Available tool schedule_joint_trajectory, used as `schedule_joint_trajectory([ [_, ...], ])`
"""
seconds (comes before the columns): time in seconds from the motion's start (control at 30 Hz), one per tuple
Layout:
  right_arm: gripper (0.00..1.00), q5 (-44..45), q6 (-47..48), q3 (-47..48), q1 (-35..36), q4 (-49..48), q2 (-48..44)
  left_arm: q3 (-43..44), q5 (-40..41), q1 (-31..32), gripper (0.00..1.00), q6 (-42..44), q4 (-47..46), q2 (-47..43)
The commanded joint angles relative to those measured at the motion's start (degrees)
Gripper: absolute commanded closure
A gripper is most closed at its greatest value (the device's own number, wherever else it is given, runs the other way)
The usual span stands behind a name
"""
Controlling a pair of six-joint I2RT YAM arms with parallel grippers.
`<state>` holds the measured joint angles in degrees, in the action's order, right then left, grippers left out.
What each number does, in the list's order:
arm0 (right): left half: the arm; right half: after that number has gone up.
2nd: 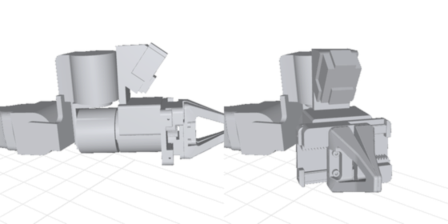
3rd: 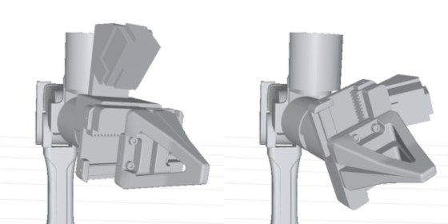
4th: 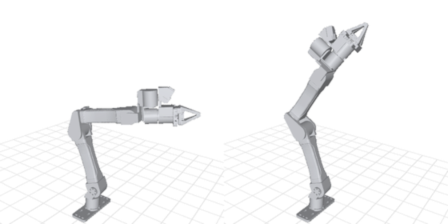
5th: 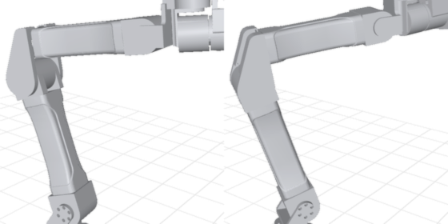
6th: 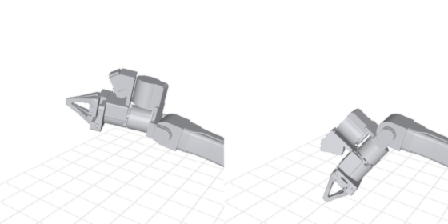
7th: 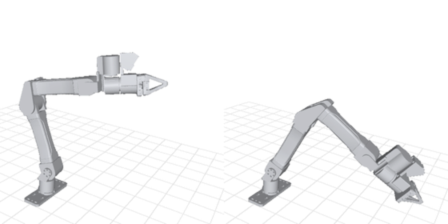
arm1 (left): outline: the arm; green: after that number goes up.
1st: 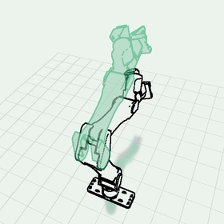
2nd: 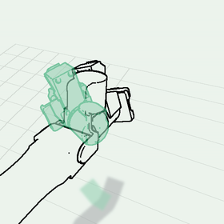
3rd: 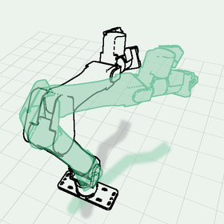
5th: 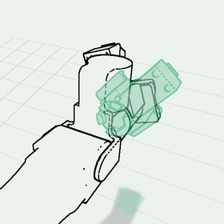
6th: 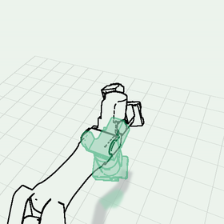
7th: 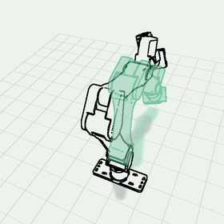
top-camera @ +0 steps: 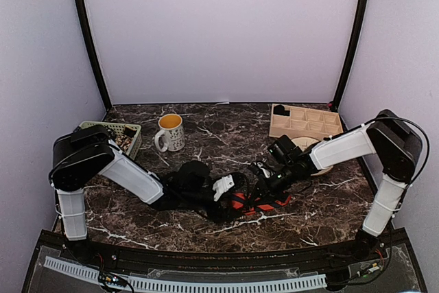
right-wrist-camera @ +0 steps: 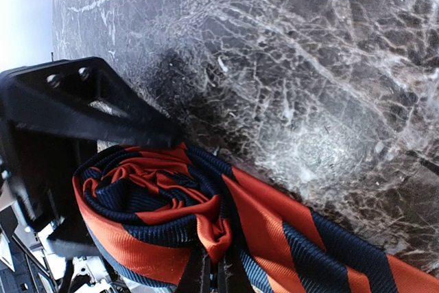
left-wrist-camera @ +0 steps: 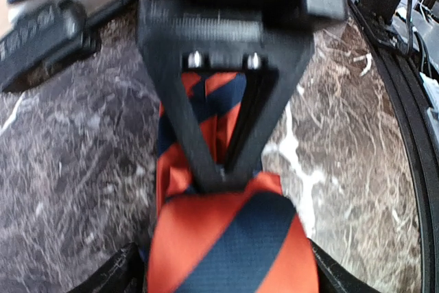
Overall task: Roll the ties
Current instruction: Roll the tie at the center of the board.
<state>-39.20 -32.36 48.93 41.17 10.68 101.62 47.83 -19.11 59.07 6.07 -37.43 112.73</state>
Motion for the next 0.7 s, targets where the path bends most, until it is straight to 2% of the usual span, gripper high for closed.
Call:
schedule_joint_trajectory([
  [0.0,1.00,5.5,0.6,-0.1,0.7,3.8,1.8,3.6,-0.9,0.3,0.23,-0.7,-1.1,1.0],
  [0.1,1.00,5.4,0.5,-0.4,1.0,3.9,1.7,6.0,-1.8,0.3,0.24,0.8,0.6,2.4],
  [0.23,1.00,5.2,0.4,0.2,0.9,5.0,0.3,6.1,-2.6,0.3,0.49,2.6,2.2,4.1],
  [0.3,0.99,5.3,0.5,1.1,0.5,6.3,-1.1,4.0,-2.6,0.3,0.56,3.4,1.9,4.2],
  [0.53,0.75,5.3,1.1,3.7,-3.5,10.8,-5.2,-2.2,-1.8,0.3,0.66,4.0,-0.1,4.6],
  [0.67,0.69,7.4,2.1,4.6,-4.9,13.7,-4.3,-3.0,-1.7,0.3,0.68,3.2,-1.6,4.9],
])
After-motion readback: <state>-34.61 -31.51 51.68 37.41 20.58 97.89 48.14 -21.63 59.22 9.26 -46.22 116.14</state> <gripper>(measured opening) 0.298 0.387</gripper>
